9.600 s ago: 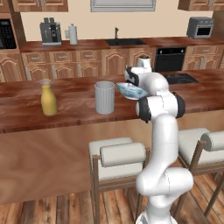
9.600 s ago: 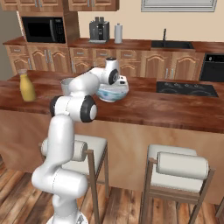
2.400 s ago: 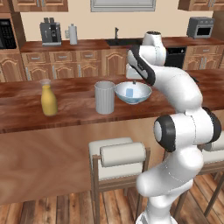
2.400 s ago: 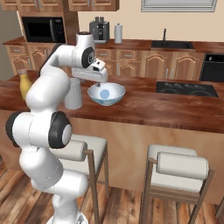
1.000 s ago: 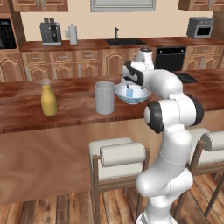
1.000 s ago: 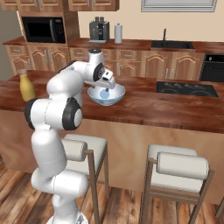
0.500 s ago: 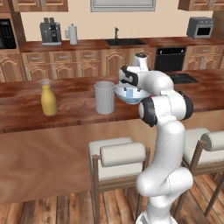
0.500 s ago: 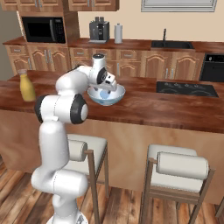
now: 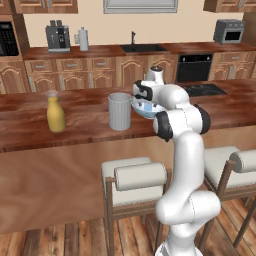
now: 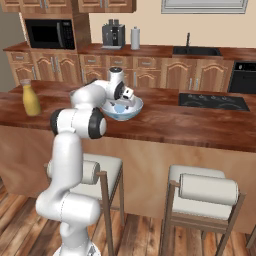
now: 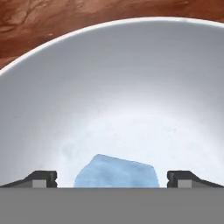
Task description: There are two ice cubes in the ice bowl. Place both ice cubes in the glass cup.
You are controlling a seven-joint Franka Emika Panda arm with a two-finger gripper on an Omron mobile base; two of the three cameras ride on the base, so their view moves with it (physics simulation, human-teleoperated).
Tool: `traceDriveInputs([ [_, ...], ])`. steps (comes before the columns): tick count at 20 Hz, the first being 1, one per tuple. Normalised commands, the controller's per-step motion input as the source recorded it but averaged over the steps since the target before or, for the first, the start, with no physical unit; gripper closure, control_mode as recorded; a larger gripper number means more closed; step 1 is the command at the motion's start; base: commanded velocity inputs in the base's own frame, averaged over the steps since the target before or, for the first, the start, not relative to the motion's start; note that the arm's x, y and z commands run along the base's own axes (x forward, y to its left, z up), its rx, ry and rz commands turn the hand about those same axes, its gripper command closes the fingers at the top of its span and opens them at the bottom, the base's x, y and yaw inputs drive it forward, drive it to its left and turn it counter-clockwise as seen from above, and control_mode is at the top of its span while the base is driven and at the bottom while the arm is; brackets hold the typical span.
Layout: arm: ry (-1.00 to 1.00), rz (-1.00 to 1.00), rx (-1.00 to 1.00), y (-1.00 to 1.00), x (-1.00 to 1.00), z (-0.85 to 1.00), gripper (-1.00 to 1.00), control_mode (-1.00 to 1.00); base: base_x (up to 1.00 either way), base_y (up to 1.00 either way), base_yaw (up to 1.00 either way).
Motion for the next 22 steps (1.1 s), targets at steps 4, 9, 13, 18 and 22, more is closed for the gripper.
traceDriveInputs([
  [4,0.07,0.0,0.0,0.0,0.01,-0.23,-1.0,-1.0,0.0,0.0,0.0],
  [9,0.04,0.0,0.0,0.0,-0.08,-0.14,-1.0,-1.0,0.0,0.0,0.0],
  [13,0.05,0.0,0.0,0.0,-0.03,-0.26,-1.0,-1.0,0.0,0.0,0.0],
  [18,0.06,0.0,0.0,0.01,0.05,-0.23,1.0,-1.0,0.0,0.0,0.0],
  [22,0.0,0.0,0.0,0.0,-0.04,0.06,1.0,-1.0,0.0,0.0,0.0],
])
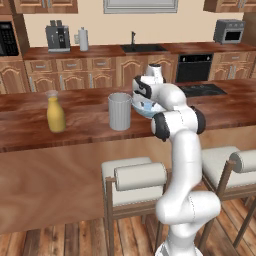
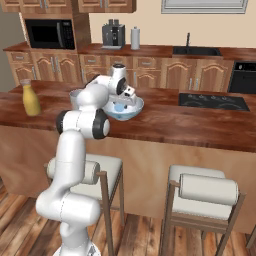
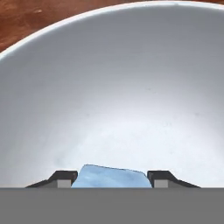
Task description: There are two ice cubes in the ice bowl. Place both ice cubes in the glass cup.
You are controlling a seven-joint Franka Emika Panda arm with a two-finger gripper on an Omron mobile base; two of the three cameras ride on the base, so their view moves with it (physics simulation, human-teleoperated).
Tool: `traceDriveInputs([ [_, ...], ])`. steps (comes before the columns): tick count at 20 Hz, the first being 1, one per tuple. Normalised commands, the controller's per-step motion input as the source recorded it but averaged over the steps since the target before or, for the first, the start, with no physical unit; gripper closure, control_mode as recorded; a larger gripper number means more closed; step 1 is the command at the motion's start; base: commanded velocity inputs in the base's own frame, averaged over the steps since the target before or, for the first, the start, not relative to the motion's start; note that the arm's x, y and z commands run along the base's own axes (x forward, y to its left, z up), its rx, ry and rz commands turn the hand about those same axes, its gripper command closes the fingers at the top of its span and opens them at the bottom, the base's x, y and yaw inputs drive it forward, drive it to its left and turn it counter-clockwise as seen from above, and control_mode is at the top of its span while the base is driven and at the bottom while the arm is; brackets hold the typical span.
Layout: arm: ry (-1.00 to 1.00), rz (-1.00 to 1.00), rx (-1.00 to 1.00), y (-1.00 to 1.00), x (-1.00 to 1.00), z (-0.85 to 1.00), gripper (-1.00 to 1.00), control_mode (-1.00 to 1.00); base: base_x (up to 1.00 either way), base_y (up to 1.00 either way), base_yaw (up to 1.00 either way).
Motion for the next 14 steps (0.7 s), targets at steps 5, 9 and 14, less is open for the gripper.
traceDriveInputs([
  [5,-0.09,-0.06,0.0,0.0,-0.77,0.89,1.0,-1.0,0.0,0.0,0.0],
  [9,-0.11,-0.06,0.0,0.0,-1.0,1.0,1.0,-1.0,0.0,0.0,0.0],
  [14,-0.01,0.0,0.0,0.27,-0.92,0.44,1.0,-1.0,0.0,0.0,0.0],
])
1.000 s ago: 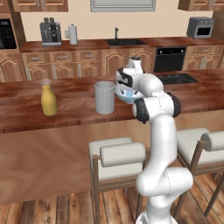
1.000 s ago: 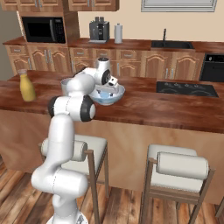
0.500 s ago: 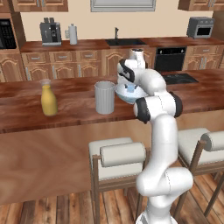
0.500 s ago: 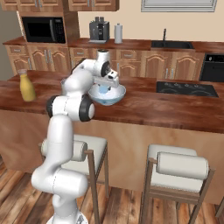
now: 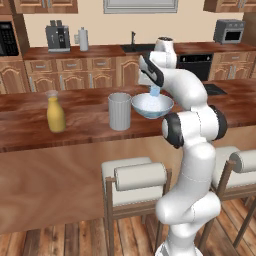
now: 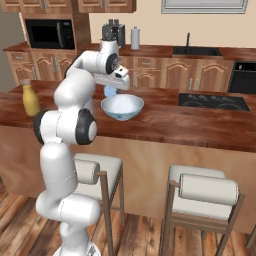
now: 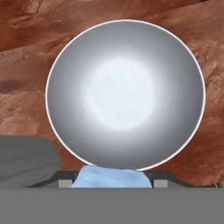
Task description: There are two ice cubes in the ice bowl. Place both ice cubes in the glass cup.
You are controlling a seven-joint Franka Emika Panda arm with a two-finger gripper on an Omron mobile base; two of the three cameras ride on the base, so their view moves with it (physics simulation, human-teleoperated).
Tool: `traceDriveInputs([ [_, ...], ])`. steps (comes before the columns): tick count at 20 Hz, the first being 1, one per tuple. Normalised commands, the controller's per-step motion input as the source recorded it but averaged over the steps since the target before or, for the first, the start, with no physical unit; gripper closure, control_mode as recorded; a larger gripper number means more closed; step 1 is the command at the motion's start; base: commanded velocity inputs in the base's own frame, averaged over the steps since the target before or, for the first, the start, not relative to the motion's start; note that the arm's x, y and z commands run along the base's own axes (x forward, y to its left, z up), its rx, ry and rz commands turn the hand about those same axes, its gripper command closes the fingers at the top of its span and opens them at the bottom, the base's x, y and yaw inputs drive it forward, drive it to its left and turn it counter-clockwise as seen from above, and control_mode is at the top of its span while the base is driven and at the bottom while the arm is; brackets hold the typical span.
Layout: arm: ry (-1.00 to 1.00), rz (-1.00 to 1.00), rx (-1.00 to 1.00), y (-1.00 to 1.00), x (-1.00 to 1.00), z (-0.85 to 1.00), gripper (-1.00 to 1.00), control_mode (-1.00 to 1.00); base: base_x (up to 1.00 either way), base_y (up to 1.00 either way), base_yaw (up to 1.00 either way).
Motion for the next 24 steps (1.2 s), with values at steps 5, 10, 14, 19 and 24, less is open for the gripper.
traceDriveInputs([
  [5,0.0,0.0,0.0,0.88,-0.2,0.32,1.0,-1.0,0.0,0.0,0.0],
  [10,0.0,0.0,0.0,0.9,0.04,0.68,1.0,-1.0,0.0,0.0,0.0],
  [14,0.01,0.0,0.0,0.34,0.17,0.67,1.0,-1.0,0.0,0.0,0.0],
  [19,0.03,0.02,0.0,0.32,0.07,-0.17,1.0,-1.0,0.0,0.0,0.0],
  [24,0.03,0.0,0.0,0.25,0.0,-0.12,1.0,-1.0,0.0,0.0,0.0],
])
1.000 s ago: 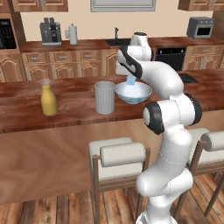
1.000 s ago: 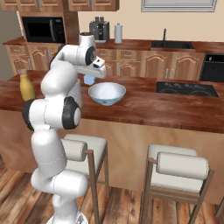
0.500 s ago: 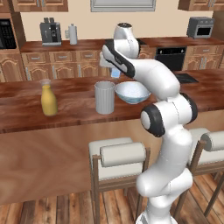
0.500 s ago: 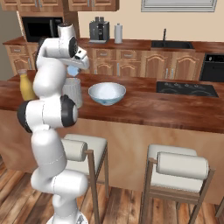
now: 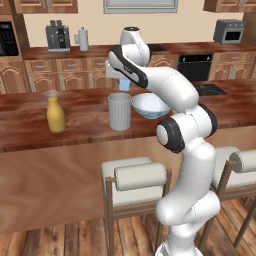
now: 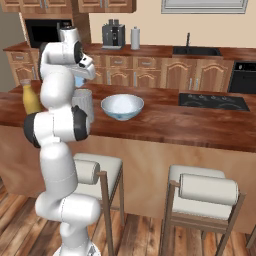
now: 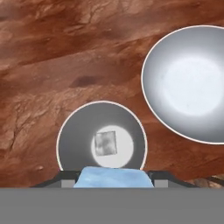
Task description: There are two ice cubes in the ice bowl. Place both ice cubes in the glass cup.
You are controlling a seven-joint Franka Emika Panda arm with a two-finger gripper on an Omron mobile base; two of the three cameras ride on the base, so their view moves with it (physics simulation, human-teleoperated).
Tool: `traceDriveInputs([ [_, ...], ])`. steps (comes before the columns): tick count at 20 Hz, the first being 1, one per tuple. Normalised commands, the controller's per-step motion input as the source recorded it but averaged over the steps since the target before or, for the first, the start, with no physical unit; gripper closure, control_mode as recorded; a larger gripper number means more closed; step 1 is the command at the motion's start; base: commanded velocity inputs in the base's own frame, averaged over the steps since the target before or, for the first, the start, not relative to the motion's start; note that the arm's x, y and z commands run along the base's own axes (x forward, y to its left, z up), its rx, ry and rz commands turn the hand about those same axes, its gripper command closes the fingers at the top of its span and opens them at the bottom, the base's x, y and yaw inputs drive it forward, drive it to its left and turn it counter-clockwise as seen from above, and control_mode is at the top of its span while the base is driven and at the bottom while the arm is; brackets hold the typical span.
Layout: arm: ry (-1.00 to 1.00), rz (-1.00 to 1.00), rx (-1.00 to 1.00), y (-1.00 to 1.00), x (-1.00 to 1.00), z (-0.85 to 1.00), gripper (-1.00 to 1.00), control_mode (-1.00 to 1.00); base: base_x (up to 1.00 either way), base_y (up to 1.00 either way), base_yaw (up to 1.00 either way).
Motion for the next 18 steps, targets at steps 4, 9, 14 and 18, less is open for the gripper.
traceDriveInputs([
  [4,0.03,0.01,0.0,0.12,0.0,-0.33,1.0,-1.0,0.0,0.0,0.0],
  [9,0.06,0.02,0.0,0.01,0.0,-0.51,1.0,-1.0,0.0,0.0,0.0],
  [14,0.0,0.0,0.0,0.0,0.0,-0.16,1.0,-1.0,0.0,0.0,0.0],
  [18,0.0,0.0,0.0,0.0,0.12,0.0,1.0,-1.0,0.0,0.0,0.0],
])
